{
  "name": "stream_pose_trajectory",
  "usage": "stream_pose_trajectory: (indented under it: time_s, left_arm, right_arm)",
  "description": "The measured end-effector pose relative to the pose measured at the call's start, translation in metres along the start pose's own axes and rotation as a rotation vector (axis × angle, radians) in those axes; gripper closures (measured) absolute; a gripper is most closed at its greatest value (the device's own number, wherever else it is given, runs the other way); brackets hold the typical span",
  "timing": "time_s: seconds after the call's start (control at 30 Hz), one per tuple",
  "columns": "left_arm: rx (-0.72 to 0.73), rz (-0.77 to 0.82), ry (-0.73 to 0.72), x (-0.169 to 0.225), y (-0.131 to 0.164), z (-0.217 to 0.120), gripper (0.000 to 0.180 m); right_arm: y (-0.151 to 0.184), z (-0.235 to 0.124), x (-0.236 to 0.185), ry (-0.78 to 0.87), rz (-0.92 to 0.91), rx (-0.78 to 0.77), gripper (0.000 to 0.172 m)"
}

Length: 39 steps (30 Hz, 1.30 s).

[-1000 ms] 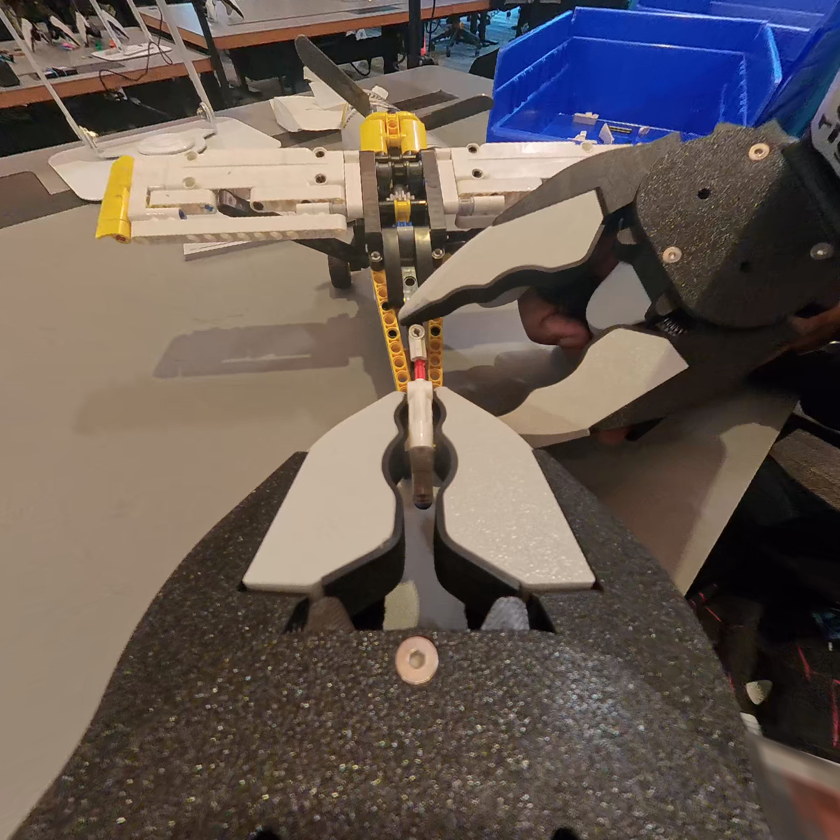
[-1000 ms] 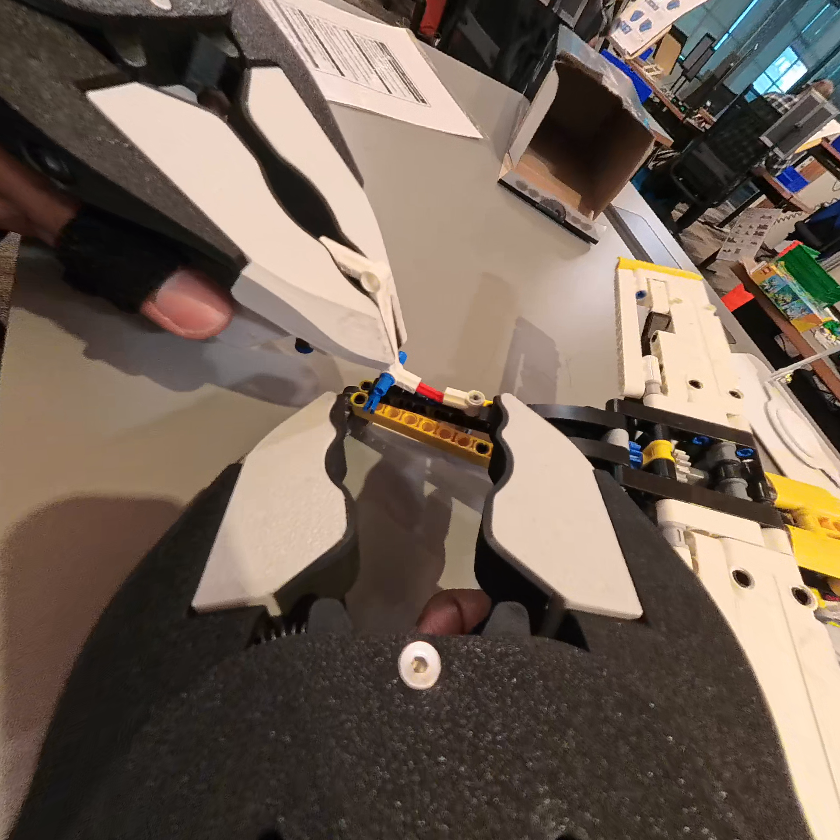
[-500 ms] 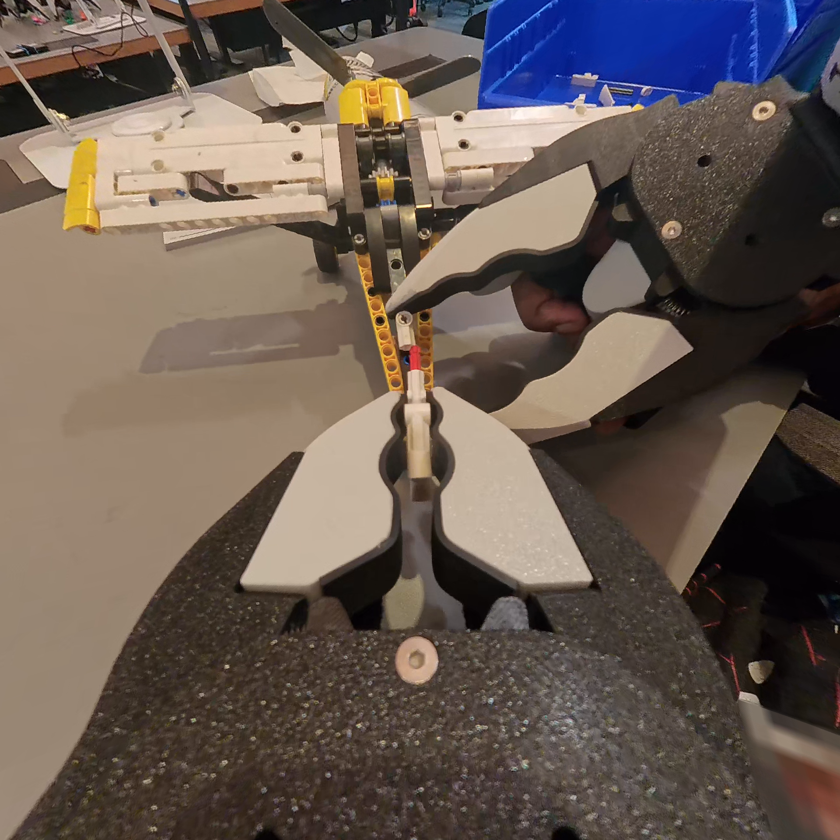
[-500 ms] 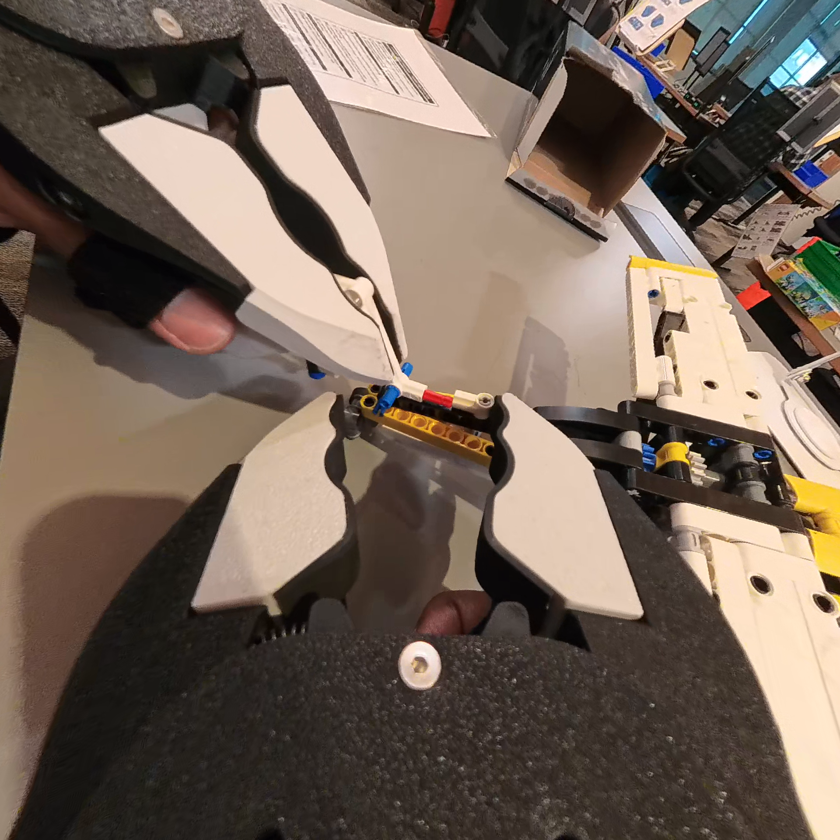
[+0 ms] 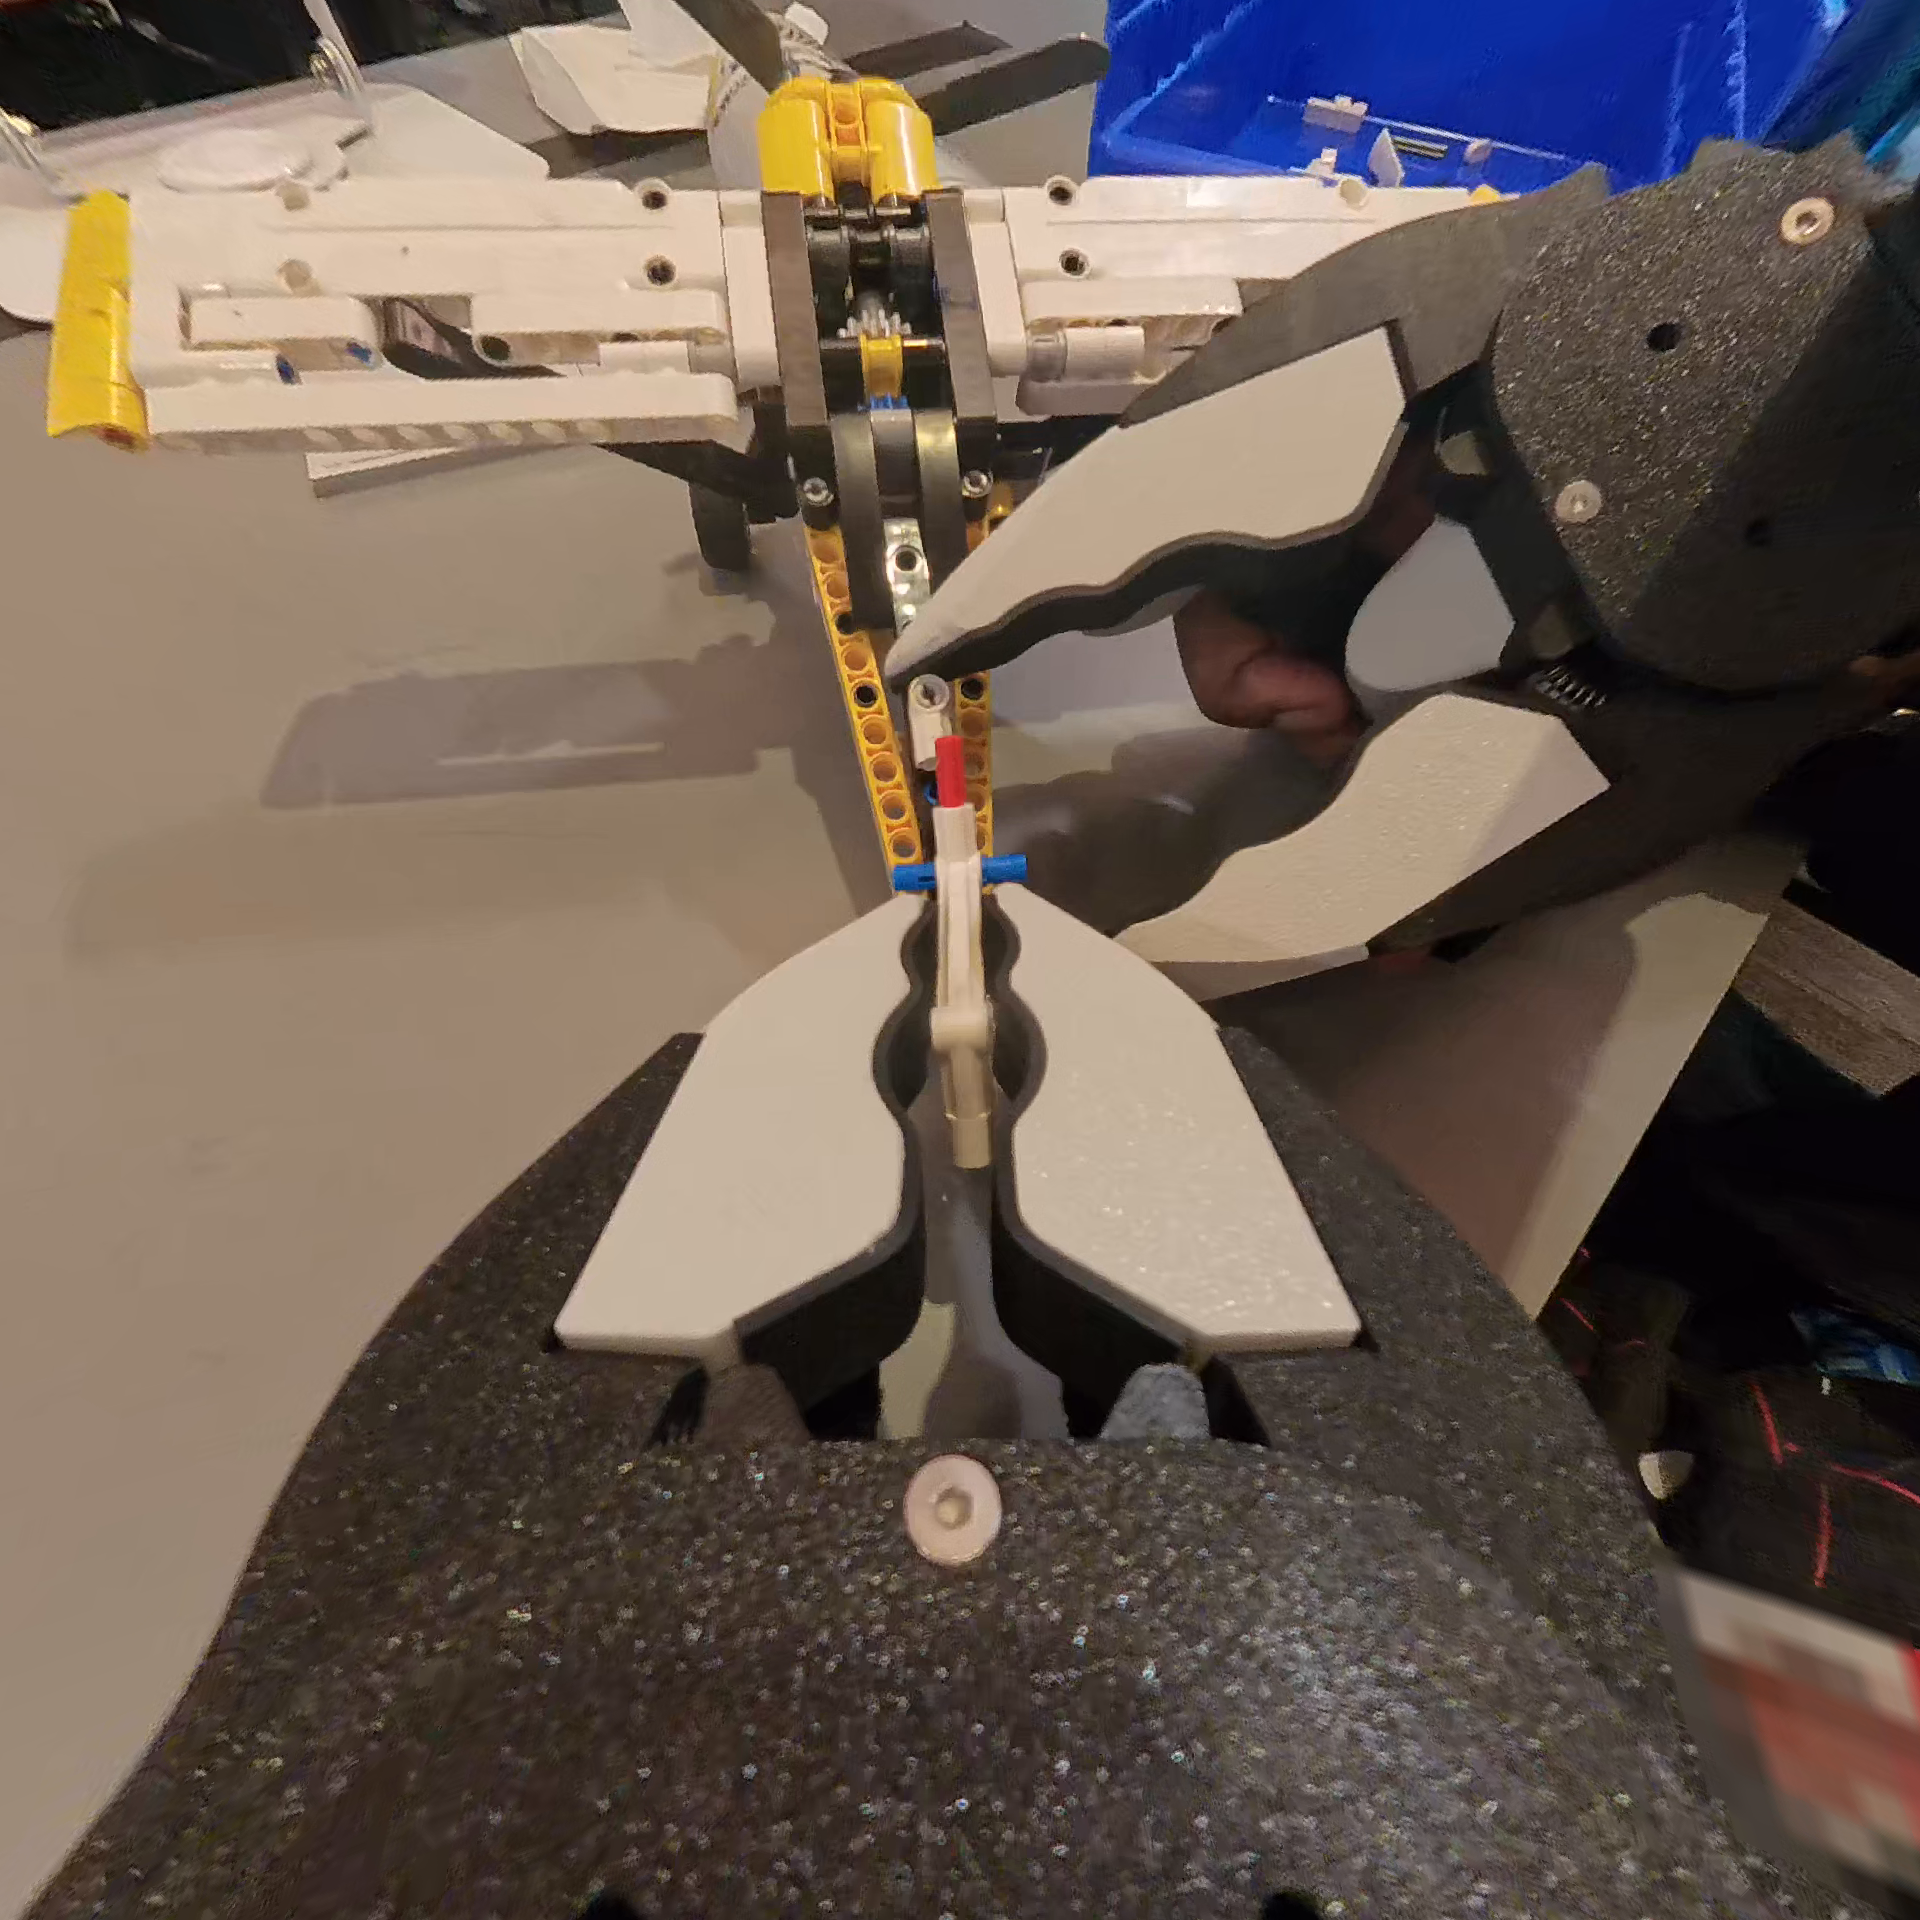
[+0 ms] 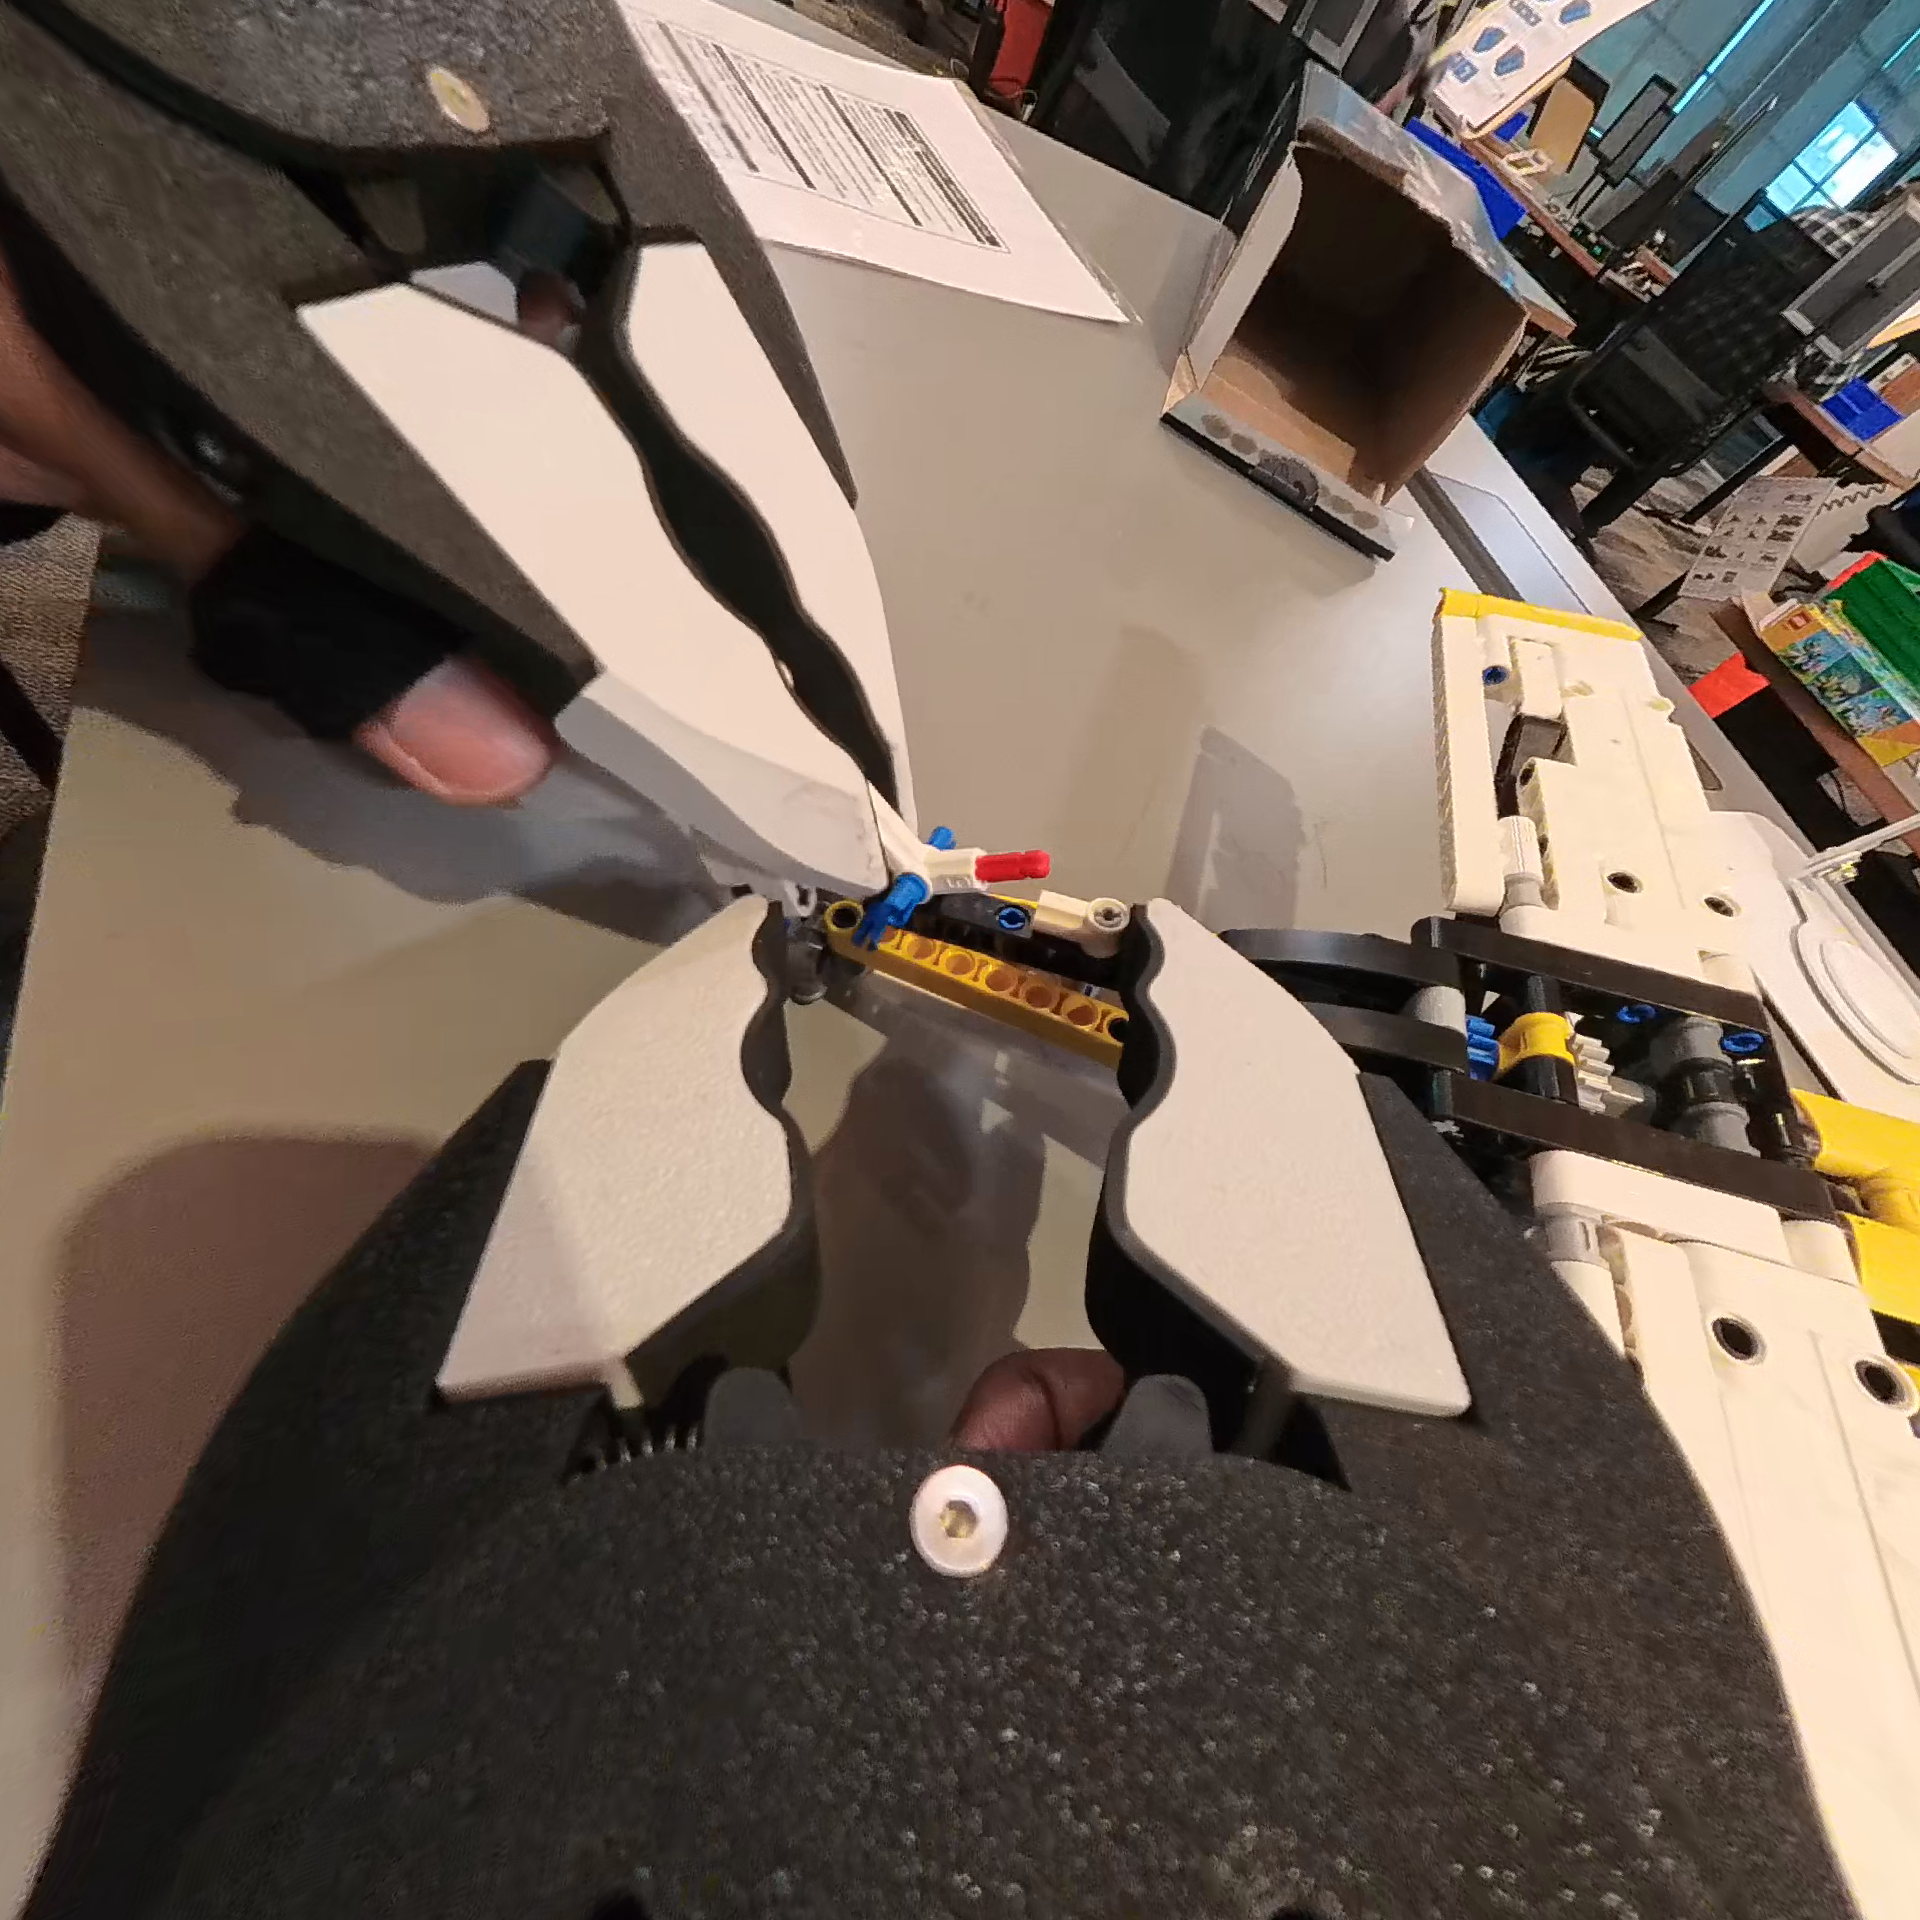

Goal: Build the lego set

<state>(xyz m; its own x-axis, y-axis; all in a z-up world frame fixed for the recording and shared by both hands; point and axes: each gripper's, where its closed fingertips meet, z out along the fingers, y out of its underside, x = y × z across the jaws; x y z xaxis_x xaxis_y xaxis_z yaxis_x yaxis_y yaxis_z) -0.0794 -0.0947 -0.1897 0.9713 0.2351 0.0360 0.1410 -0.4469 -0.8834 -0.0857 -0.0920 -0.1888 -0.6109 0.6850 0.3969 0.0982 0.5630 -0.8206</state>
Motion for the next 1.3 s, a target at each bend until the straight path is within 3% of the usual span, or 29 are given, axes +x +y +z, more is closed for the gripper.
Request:
stream_pose_trajectory:
  time_s: [0.63, 1.3]
  left_arm:
    - [-0.454, 0.132, 0.025, -0.007, 0.003, 0.000, 0.173]
    - [-0.371, 0.068, 0.041, -0.003, 0.001, 0.005, 0.173]
  right_arm:
    - [0.003, 0.002, 0.005, 0.007, -0.069, -0.041, 0.108]
    - [0.005, 0.002, 0.008, 0.033, -0.018, -0.035, 0.114]
